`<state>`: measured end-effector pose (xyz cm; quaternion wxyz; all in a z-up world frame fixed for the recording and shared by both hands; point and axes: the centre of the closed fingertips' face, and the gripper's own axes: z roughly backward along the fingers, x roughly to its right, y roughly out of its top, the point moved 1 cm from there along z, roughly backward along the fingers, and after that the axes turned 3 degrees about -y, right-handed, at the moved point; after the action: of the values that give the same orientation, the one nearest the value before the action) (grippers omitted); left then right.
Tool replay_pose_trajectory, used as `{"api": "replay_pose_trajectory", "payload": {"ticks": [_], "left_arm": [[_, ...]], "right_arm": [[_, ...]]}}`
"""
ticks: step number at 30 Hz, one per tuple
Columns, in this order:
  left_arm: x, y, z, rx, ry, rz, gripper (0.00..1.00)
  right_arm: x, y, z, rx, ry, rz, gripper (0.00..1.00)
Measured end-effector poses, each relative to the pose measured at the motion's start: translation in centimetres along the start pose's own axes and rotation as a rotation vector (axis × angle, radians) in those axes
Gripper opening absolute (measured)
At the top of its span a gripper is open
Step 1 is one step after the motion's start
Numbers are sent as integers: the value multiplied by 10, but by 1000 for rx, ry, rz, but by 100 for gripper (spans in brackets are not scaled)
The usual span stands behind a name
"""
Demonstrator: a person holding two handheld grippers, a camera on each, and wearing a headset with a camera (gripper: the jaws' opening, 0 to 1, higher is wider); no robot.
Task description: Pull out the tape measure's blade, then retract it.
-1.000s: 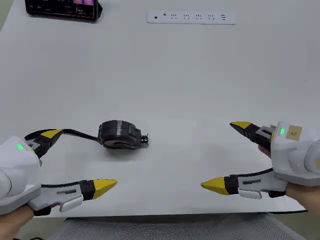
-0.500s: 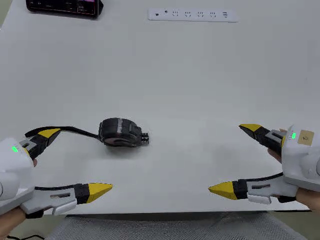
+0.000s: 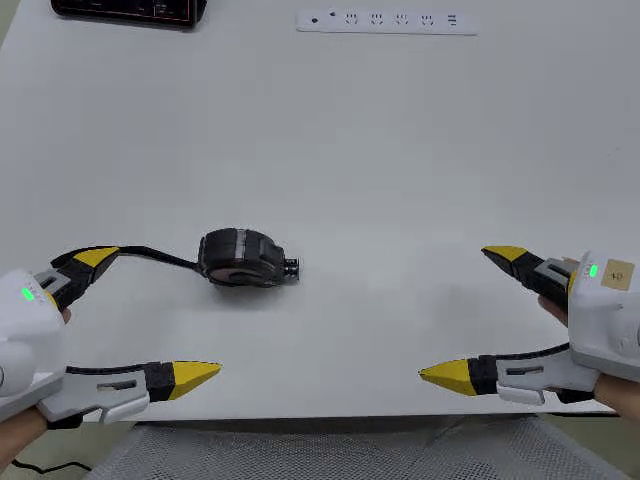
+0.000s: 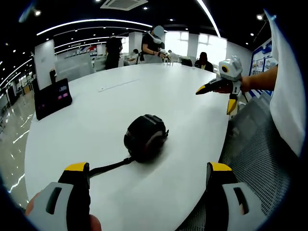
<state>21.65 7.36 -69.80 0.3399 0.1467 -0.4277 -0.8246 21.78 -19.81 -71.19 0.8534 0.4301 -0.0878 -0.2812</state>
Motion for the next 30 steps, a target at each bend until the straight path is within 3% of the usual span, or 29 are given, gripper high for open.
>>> {"api": "replay_pose_trajectory", "payload": {"ticks": [19,30], "left_arm": [[4,-4,-3,-16,-20,3,97],[3,0,-3,-1,-26,16,99]], "right_arm": [[-3,-2,1,-12,5,-13,99],[-2,-3,0,-13,7,-12,99]]}}
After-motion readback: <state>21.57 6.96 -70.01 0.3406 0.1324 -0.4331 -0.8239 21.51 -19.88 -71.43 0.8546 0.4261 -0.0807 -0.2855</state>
